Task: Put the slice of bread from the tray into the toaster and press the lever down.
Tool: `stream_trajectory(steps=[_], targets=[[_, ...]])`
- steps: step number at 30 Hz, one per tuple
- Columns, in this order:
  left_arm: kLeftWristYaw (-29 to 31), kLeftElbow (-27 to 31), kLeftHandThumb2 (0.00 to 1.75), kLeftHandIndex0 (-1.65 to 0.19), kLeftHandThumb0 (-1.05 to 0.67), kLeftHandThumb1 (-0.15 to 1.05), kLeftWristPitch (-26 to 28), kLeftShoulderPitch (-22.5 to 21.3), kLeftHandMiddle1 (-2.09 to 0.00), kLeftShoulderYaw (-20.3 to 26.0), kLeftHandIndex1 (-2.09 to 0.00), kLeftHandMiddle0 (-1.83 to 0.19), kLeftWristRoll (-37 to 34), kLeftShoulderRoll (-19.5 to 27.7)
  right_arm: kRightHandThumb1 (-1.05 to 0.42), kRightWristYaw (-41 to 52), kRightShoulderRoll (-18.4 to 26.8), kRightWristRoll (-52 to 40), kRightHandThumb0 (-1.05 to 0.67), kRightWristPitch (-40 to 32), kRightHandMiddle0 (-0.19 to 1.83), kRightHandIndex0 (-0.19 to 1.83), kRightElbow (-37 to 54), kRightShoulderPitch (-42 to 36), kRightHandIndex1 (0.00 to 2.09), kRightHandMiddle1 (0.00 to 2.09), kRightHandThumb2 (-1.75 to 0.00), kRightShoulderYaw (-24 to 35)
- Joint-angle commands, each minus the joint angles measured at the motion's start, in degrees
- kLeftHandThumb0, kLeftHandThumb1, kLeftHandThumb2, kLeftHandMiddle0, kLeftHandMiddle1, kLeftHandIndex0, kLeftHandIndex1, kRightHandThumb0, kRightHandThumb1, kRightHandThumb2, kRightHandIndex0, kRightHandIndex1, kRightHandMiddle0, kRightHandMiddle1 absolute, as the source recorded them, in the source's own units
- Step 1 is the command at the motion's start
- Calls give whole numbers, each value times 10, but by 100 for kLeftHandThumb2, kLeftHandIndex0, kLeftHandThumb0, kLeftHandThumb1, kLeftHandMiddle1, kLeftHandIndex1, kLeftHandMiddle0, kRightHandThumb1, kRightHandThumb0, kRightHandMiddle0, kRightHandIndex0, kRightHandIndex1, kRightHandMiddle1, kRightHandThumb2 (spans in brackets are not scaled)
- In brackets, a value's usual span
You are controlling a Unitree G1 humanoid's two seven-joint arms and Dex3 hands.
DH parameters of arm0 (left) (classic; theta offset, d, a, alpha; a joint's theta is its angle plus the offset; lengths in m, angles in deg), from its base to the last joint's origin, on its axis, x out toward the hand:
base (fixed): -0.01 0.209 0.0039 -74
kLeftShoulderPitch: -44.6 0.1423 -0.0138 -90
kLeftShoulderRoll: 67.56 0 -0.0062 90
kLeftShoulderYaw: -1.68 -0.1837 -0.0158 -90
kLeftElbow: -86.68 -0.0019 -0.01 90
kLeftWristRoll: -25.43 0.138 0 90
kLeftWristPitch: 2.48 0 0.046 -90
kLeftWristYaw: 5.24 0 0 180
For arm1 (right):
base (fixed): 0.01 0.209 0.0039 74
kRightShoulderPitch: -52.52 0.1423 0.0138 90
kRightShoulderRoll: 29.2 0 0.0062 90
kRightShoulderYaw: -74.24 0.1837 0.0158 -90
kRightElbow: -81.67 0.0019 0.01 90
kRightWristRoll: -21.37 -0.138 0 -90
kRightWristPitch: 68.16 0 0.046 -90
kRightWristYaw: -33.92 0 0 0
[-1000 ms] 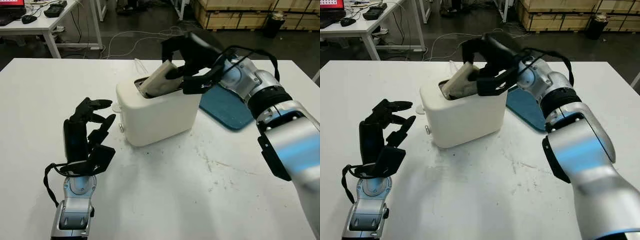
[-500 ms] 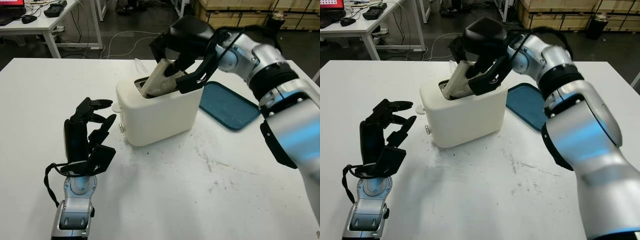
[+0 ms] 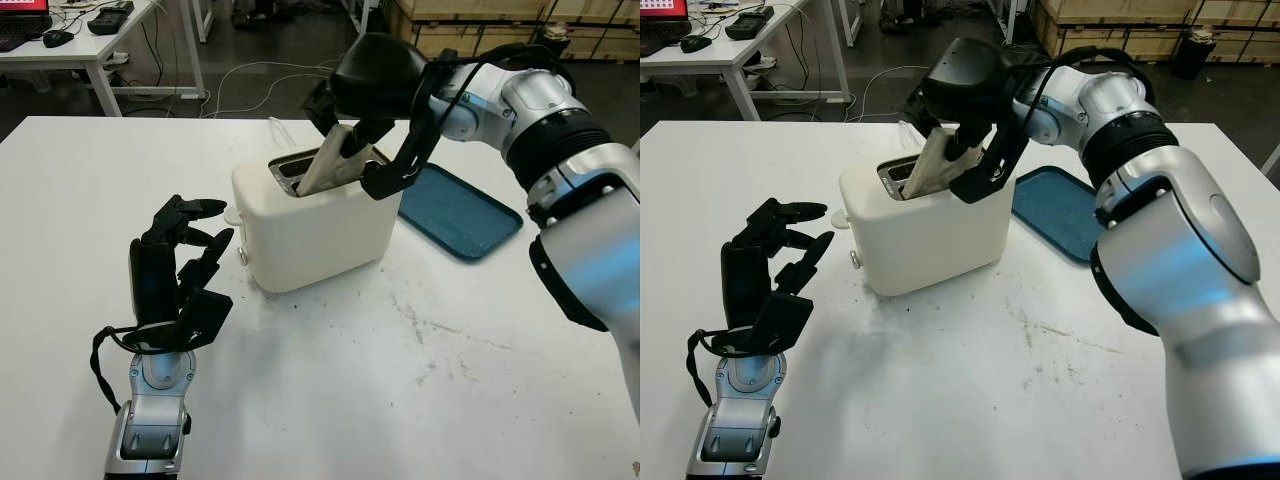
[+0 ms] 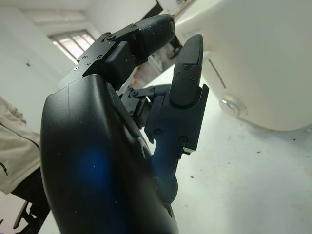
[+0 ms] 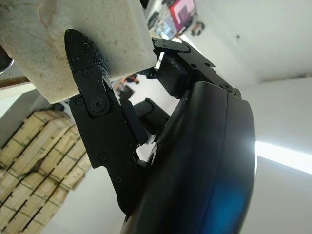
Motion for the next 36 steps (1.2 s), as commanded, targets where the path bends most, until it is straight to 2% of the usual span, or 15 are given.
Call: stream_trajectory(steps=[1,4,9,15,18,21,23,24,25,26,27,29,32,36], targets=[[-3,-1,10,-60,-31,92,-1,-1,-144,-2,-87,-58,7,1,-92,-5,6,9,-47,-8,84,112,-5,14,175,175,-13,-6],[-2,-2,10,-60,-32,92,-1,-1,-143,-1,-87,-58,5,0,-92,-7,6,23,-48,-24,84,111,-5,14,175,175,-17,-19],[-3,0,10,-61,-32,92,1,0,-144,-2,-87,-58,7,0,-92,-40,10,66,-47,-67,81,107,-1,21,175,175,-14,-53],[-2,0,10,-60,-32,92,3,0,-145,-2,-87,-57,7,0,-92,-16,6,78,-45,-88,72,101,-2,29,175,175,-16,-66],[-1,-1,10,-60,-31,92,-1,0,-145,-2,-87,-57,4,0,-92,-15,3,65,-46,-82,73,104,1,22,175,175,-14,-59],[-4,0,10,-60,-32,92,3,0,-144,-3,-88,-57,9,-1,-92,48,-4,24,-52,-57,71,103,-4,19,175,175,-8,-30],[-4,1,11,-60,-32,92,3,0,-143,-3,-88,-57,6,-3,-89,92,-8,7,-65,-49,59,80,0,20,173,168,-3,-19],[-2,1,10,-60,-32,92,4,1,-144,-3,-88,-57,3,-4,-87,119,-9,-2,-69,-46,56,66,3,21,169,159,-2,-14],[-1,2,11,-60,-32,92,4,1,-144,-2,-88,-57,2,-4,-87,145,-11,-10,-72,-45,56,53,5,22,148,127,-1,-9],[-1,1,11,-60,-31,92,3,1,-145,-2,-88,-58,4,-4,-86,172,-13,-19,-73,-46,61,42,8,23,117,80,0,-4],[-1,0,11,-60,-31,92,1,1,-145,-2,-88,-58,3,-3,-86,192,-13,-25,-73,-46,66,40,12,23,93,51,0,-1],[-1,0,10,-60,-31,92,1,2,-145,-1,-88,-58,3,-4,-86,215,-15,-30,-73,-48,69,42,21,21,63,14,0,6],[-1,0,10,-60,-31,92,1,2,-145,-1,-89,-59,3,-5,-85,227,-14,-32,-72,-51,68,39,31,18,60,3,0,11],[0,1,11,-60,-31,92,2,3,-147,-2,-90,-58,3,-5,-84,226,-13,-32,-69,-49,69,35,40,15,67,1,0,12]])
